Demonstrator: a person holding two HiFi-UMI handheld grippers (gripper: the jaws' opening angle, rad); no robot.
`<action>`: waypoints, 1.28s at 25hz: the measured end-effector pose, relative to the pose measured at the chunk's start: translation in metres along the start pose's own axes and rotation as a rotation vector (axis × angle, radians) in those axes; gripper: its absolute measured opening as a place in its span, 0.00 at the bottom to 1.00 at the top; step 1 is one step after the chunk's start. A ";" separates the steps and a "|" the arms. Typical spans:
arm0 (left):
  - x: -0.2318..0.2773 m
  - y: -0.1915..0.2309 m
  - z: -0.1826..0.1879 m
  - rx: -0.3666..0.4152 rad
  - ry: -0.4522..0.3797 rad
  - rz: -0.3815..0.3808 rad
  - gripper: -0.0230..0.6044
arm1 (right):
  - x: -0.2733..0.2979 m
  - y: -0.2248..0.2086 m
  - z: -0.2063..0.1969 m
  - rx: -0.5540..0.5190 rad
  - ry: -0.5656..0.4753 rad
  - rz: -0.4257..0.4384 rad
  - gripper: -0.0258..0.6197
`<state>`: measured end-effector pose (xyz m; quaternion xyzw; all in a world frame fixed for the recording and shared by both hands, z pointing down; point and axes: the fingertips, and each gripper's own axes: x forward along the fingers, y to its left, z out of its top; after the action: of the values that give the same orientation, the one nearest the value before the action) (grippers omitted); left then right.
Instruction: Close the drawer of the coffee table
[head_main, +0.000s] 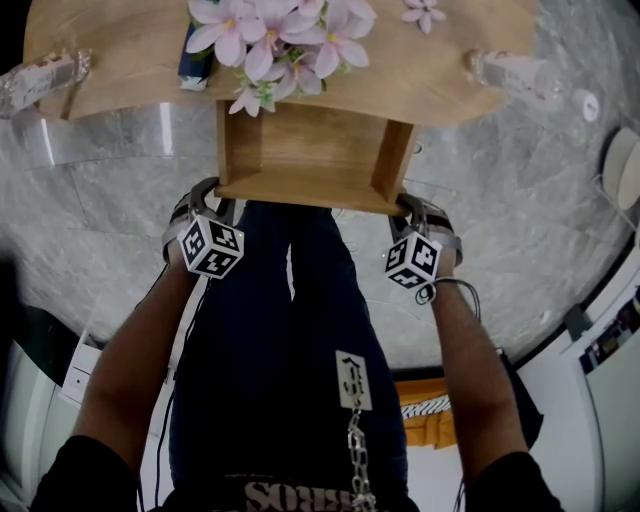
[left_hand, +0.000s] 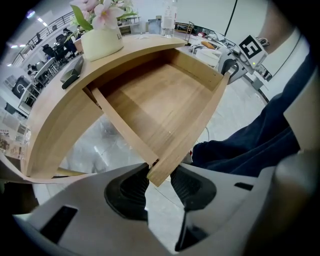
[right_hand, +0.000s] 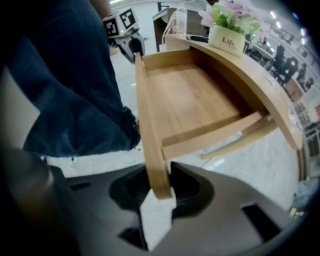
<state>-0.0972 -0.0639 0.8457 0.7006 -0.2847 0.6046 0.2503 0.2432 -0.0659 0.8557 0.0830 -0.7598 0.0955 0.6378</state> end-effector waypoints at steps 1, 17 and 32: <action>0.000 0.000 0.000 0.002 0.000 -0.003 0.28 | 0.000 0.000 0.000 0.002 0.003 0.001 0.23; -0.005 0.016 0.016 0.000 -0.010 -0.021 0.28 | -0.007 -0.018 0.006 0.014 0.010 0.010 0.23; 0.003 0.108 0.102 -0.052 -0.159 0.074 0.29 | -0.012 -0.141 0.043 0.059 -0.070 -0.118 0.24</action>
<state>-0.1006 -0.2123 0.8350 0.7287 -0.3449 0.5482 0.2226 0.2389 -0.2133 0.8425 0.1496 -0.7722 0.0774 0.6127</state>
